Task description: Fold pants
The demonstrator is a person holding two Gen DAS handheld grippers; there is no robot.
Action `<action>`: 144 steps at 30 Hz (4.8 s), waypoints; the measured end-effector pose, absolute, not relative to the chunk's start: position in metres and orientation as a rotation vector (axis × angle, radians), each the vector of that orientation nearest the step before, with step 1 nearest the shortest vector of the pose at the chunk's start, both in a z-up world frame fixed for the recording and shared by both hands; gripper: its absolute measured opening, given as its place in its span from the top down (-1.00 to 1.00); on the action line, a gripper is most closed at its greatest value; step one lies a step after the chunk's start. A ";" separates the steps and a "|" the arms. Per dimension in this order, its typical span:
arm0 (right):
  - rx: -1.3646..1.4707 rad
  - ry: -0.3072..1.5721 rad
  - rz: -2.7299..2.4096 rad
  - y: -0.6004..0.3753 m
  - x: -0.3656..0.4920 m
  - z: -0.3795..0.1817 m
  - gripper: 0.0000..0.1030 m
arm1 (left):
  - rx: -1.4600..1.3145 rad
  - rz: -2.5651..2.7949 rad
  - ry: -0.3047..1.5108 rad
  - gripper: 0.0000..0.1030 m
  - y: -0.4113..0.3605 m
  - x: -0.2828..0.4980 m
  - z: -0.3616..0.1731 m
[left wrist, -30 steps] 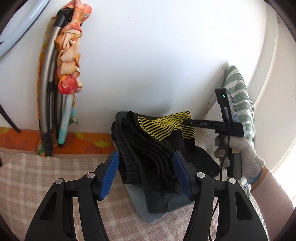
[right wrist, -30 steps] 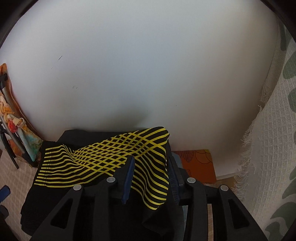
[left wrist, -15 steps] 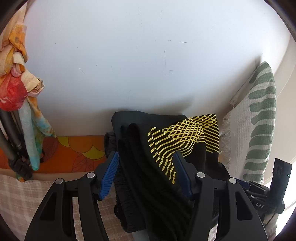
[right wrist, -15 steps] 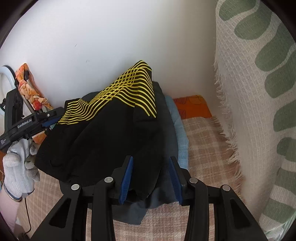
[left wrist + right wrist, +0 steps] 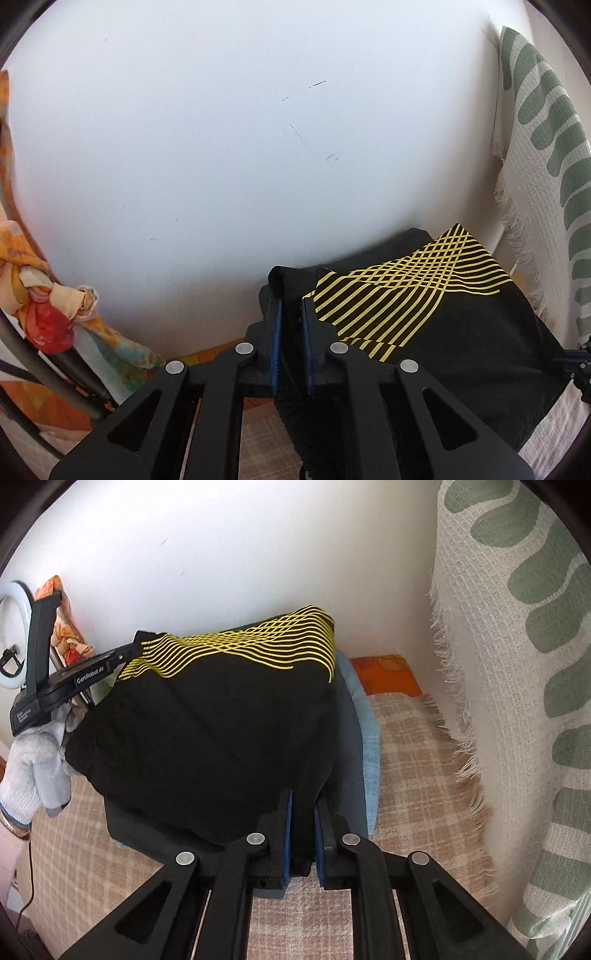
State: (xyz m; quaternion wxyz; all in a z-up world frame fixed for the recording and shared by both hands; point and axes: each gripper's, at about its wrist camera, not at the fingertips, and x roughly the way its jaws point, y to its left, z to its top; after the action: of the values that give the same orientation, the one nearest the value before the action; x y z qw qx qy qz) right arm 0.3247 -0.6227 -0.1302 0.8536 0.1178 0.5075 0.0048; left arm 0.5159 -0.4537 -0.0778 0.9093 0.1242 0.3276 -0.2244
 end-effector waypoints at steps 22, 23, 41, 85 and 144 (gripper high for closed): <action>0.262 0.990 0.002 -0.628 0.398 -0.115 0.37 | 0.268 -0.648 0.687 0.33 -0.440 0.429 -0.063; 0.223 1.016 -0.038 -0.626 0.402 -0.122 0.37 | 0.263 -0.642 0.710 0.33 -0.441 0.432 -0.069; 0.205 0.931 -0.174 -0.619 0.351 -0.079 0.23 | 0.184 -0.627 0.752 -0.02 -0.388 0.387 -0.044; 0.145 0.655 -0.246 -0.438 0.113 0.012 -1.00 | 0.111 -0.531 0.590 -0.60 -0.256 0.195 0.004; 0.134 0.657 -0.287 -0.403 0.113 -0.030 -1.00 | 0.074 -0.451 0.635 -0.73 -0.210 0.189 -0.037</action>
State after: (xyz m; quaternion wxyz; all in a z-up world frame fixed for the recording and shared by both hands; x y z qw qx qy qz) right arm 0.1133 -0.4033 -0.0303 0.9342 0.0656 0.3214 -0.1402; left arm 0.1893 -0.2098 -0.0369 0.9245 0.0360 0.3092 -0.2198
